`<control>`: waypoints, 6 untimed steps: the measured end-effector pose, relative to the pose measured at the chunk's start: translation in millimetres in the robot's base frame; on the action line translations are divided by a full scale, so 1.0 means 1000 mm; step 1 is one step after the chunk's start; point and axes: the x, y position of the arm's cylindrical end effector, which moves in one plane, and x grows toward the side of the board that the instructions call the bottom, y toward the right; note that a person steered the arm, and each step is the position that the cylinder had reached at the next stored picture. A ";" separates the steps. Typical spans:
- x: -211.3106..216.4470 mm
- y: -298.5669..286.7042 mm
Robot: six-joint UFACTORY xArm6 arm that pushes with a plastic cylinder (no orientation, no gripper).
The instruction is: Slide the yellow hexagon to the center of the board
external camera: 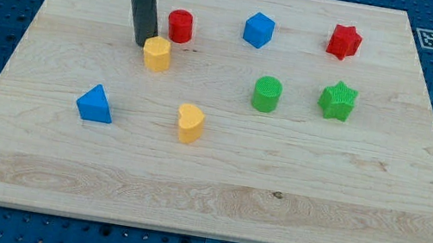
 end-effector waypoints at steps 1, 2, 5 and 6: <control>0.010 0.006; 0.013 0.011; 0.043 -0.003; 0.043 0.025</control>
